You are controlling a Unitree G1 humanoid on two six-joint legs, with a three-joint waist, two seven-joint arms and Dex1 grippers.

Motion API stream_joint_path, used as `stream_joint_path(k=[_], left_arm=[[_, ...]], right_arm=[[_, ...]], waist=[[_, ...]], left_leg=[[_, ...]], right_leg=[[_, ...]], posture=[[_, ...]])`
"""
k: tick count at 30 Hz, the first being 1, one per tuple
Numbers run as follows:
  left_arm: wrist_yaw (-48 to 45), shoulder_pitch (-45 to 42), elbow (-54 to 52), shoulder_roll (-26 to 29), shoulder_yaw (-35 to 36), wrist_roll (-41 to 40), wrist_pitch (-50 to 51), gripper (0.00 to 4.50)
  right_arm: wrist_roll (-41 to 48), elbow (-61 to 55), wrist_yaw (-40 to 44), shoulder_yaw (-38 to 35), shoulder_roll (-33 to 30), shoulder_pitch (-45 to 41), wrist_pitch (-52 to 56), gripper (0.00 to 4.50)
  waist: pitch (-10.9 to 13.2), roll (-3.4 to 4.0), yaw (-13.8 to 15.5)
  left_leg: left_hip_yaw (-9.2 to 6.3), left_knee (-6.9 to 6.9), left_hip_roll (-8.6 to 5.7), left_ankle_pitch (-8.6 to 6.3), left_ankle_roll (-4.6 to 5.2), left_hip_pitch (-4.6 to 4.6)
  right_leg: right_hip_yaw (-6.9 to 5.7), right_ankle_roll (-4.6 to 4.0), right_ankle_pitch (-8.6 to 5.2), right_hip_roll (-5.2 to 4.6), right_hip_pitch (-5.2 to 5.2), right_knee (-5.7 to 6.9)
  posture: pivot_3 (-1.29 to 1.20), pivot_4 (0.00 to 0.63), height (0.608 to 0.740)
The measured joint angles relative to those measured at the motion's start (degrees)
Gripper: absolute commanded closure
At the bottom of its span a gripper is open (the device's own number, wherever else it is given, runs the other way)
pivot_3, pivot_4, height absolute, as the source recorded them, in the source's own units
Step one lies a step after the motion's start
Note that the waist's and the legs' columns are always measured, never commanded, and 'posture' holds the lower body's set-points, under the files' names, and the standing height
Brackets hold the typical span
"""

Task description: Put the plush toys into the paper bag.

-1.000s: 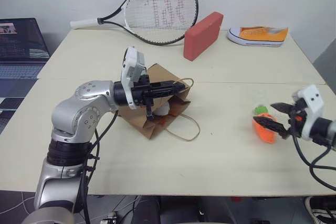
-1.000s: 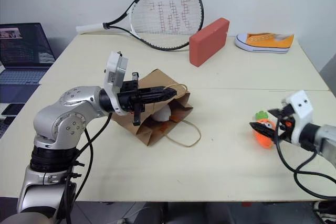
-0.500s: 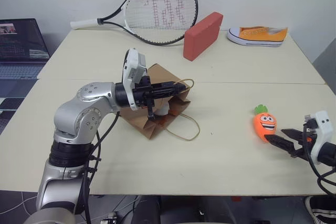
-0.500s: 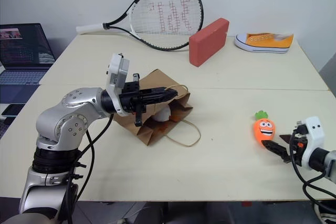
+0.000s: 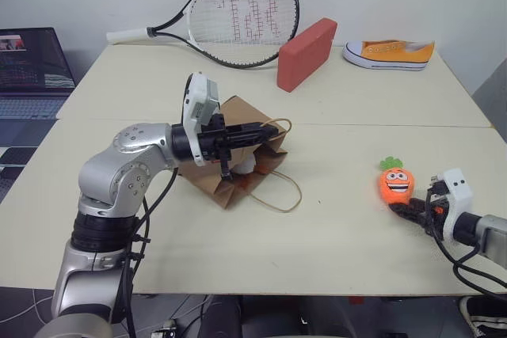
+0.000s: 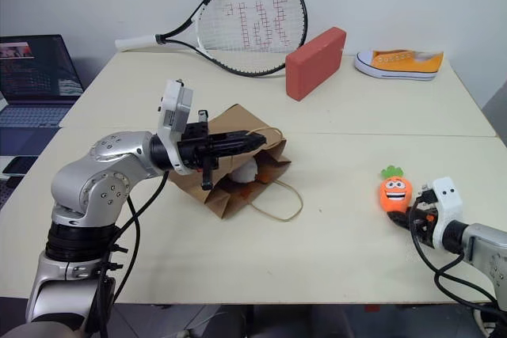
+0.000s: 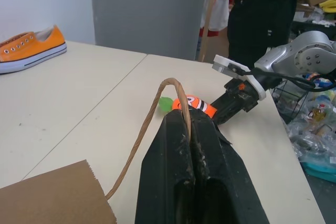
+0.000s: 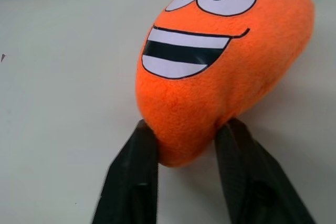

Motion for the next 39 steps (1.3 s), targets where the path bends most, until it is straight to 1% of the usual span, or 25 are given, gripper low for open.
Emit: stream_joint_path(k=[1,2,5,9,14,17,19,20,23,26,28,31,34,36,39], left_arm=[[-0.1,0.0,0.0,0.1,0.1,0.0,0.0,4.5],[-0.2,0.0,0.0,0.3,0.3,-0.1,0.0,4.5],[-0.7,0.0,0.1,0.5,0.9,-0.2,0.1,4.5],[-1.0,-0.4,0.7,0.9,1.5,-0.9,0.7,4.5],[-2.2,-0.6,1.1,1.3,1.5,-1.0,0.7,4.5],[-2.2,-0.8,1.3,1.4,1.5,-1.0,0.7,4.5],[-2.2,-1.1,1.3,1.3,1.4,-1.0,0.8,4.5],[-2.2,-1.2,1.3,1.3,1.5,-1.1,0.8,4.5],[-2.2,-1.6,0.9,0.9,1.3,-1.2,0.9,4.5],[-2.1,-1.5,0.5,0.9,1.3,-1.4,1.1,4.5],[-2.1,-1.4,-0.3,0.8,1.3,-1.8,1.7,4.5],[-2.1,-1.2,-1.2,1.0,1.3,-2.3,2.1,4.5],[-2.1,-1.0,-2.1,0.9,1.3,-2.5,2.4,4.5],[-2.1,-0.8,-2.5,0.9,1.2,-2.6,2.8,4.5],[-2.1,-0.7,-2.6,0.9,1.2,-2.6,3.1,4.5]], right_arm=[[-0.4,0.0,0.0,0.0,0.0,0.0,-0.7,4.41],[-0.6,0.0,0.1,0.1,0.0,0.0,-1.3,4.46],[-1.7,-0.9,1.5,1.9,-1.2,0.2,-3.6,4.46],[-1.3,-8.0,6.7,4.1,-5.5,0.6,-5.7,4.46],[4.3,-16.4,12.0,7.6,-8.7,-5.0,-4.4,4.46],[6.5,-18.6,12.5,11.6,-8.4,-9.4,-2.5,4.46],[7.0,-19.0,12.3,14.3,-7.2,-12.0,-1.4,4.46],[6.9,-18.5,11.6,16.8,-5.3,-15.0,-0.7,4.46],[6.3,-16.9,10.2,22.6,-0.9,-20.1,0.0,4.46],[5.8,-14.5,8.6,26.2,2.3,-23.5,1.5,4.46],[5.6,-12.0,7.3,28.7,6.0,-26.0,2.6,4.46],[5.0,-9.7,6.2,31.4,8.5,-27.1,3.9,4.46],[3.7,-6.0,4.2,33.5,12.9,-30.0,4.7,4.46],[3.1,-2.7,2.4,33.6,16.9,-32.3,5.6,4.46],[2.2,0.1,1.1,33.6,19.4,-33.7,5.9,4.46]], waist=[[0.0,0.0,0.0],[0.0,0.0,0.0],[0.0,0.01,0.0],[0.0,0.0,-0.1],[0.0,0.0,0.0],[0.0,-0.01,0.0],[0.0,-0.02,0.0],[0.0,-0.03,0.0],[0.0,-0.02,-0.1],[0.0,-0.02,0.0],[0.0,-0.02,0.0],[0.0,-0.02,0.0],[0.0,-0.01,0.0],[0.0,-0.01,-0.1],[0.0,-0.02,-0.1]], left_leg=[[0.0,0.0,0.0,0.0,0.0,0.0],[0.0,0.0,0.0,0.0,0.0,0.0],[0.0,0.0,0.0,0.0,0.0,0.0],[-0.02,0.0,0.01,0.0,0.0,0.0],[-0.03,0.01,0.01,0.0,0.0,0.01],[-0.03,0.02,0.01,0.0,0.0,-0.02],[-0.04,0.02,0.01,0.0,0.0,-0.03],[-0.05,0.02,0.01,0.0,0.0,-0.02],[-0.05,0.02,0.02,0.0,0.0,0.0],[-0.09,0.0,0.02,0.0,0.0,-0.02],[-0.1,0.0,0.01,0.0,0.0,-0.03],[-0.14,-0.01,0.02,0.0,0.0,-0.03],[-0.13,0.0,0.02,0.0,0.0,-0.01],[-0.13,0.0,0.02,0.0,0.0,0.0],[-0.16,-0.01,0.02,0.0,0.0,-0.02]], right_leg=[[0.0,0.0,0.0,0.0,0.0,0.0],[0.0,0.01,0.0,0.0,0.0,0.0],[-0.01,0.0,0.0,0.0,-0.01,0.01],[-0.03,0.02,0.01,0.01,0.0,0.01],[-0.03,0.02,0.01,0.01,0.01,0.0],[-0.04,0.01,0.01,0.0,0.0,-0.02],[-0.05,0.01,0.01,0.0,0.0,-0.02],[-0.05,0.02,0.01,0.0,0.0,-0.01],[-0.05,0.02,0.01,0.0,-0.01,0.01],[-0.09,0.04,0.03,0.0,-0.02,0.01],[-0.09,0.12,0.08,0.0,-0.03,0.02],[-0.13,0.26,0.16,0.0,-0.03,0.02],[-0.12,0.27,0.17,0.01,-0.03,0.04],[-0.12,0.28,0.17,0.01,-0.03,0.06],[-0.15,0.29,0.18,0.01,-0.04,0.06]], posture=[[0.0,0.15,0.74],[0.0,0.15,0.74],[0.0,0.15,0.74],[0.0,0.15,0.74],[0.0,0.15,0.74],[0.0,0.15,0.74],[0.0,0.15,0.74],[0.0,0.15,0.74],[0.0,0.15,0.74],[0.0,0.15,0.74],[0.0,0.15,0.74],[0.0,0.15,0.74],[0.0,0.15,0.74],[0.0,0.15,0.74],[0.0,0.15,0.74]])
